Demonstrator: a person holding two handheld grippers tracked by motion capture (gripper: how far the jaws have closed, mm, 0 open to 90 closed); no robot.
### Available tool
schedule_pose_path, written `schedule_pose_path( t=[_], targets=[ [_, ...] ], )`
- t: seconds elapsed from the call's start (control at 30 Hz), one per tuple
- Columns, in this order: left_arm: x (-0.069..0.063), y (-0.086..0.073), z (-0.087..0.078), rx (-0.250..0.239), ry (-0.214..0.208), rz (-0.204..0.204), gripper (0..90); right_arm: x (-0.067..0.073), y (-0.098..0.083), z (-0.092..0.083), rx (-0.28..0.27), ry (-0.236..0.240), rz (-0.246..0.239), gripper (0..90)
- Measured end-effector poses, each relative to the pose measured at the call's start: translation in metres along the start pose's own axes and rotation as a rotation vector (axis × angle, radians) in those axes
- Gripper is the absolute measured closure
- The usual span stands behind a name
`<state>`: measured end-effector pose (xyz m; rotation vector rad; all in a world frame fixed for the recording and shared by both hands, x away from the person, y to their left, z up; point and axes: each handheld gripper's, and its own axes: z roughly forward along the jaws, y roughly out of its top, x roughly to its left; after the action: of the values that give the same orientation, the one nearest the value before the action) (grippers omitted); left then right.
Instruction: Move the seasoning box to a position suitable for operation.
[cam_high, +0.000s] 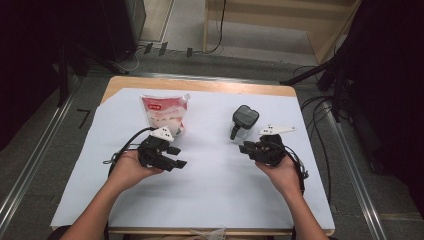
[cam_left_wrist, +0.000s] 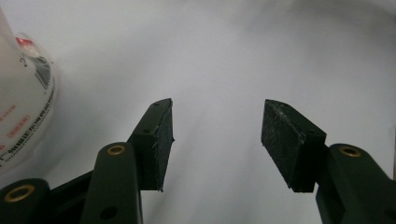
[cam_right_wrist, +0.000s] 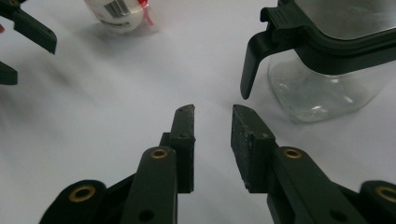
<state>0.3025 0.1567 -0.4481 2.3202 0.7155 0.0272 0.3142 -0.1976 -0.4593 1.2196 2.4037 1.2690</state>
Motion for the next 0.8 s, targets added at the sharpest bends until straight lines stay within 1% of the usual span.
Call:
schedule_pose_path(
  t=[0.07,0.13,0.2,0.23,0.27,0.4,0.47,0.53,0.57,0.6,0.63,0.73,0.8],
  targets=[
    [0.0,0.0,-0.001,0.005,0.002,0.001,45.4,0.0,0.0,0.0,0.004,-0.003,0.007,74.6],
    [0.0,0.0,-0.003,-0.005,0.005,0.0,45.4,0.0,0.002,-0.001,0.01,-0.011,0.011,79.9],
    [0.0,0.0,-0.005,-0.004,0.008,0.003,45.3,0.0,0.003,-0.001,0.007,-0.021,-0.002,84.5],
    [0.0,-0.001,-0.005,-0.012,0.006,0.001,45.3,0.001,0.004,-0.001,0.007,-0.024,-0.004,87.6],
    [0.001,0.0,-0.006,-0.009,0.011,0.005,45.3,0.002,0.005,-0.001,0.009,-0.023,0.001,89.9],
    [0.001,-0.001,-0.007,-0.016,0.016,-0.003,45.2,0.004,0.011,0.003,0.008,-0.033,-0.008,90.0],
    [0.001,-0.001,-0.008,-0.014,0.015,-0.007,45.4,0.003,0.014,0.007,0.012,-0.037,-0.02,90.0],
    [0.0,-0.001,-0.009,-0.01,0.016,-0.007,45.7,0.001,0.018,0.01,0.014,-0.04,0.002,90.0],
    [0.0,-0.001,-0.008,-0.01,0.013,-0.01,45.8,0.0,0.02,0.011,0.012,-0.042,0.004,90.0],
    [-0.001,-0.001,-0.009,-0.009,0.013,-0.005,45.8,0.0,0.025,0.014,0.003,-0.049,0.006,90.0],
    [-0.001,-0.001,-0.009,-0.009,0.013,-0.005,45.8,0.001,0.028,0.016,0.002,-0.047,0.018,90.0],
    [-0.002,-0.001,-0.01,-0.011,0.017,-0.008,45.8,0.002,0.033,0.02,-0.003,-0.048,0.014,90.0],
    [-0.001,-0.001,-0.011,-0.014,0.016,-0.008,45.7,0.004,0.038,0.026,0.006,-0.05,0.027,90.0]
  ],
)
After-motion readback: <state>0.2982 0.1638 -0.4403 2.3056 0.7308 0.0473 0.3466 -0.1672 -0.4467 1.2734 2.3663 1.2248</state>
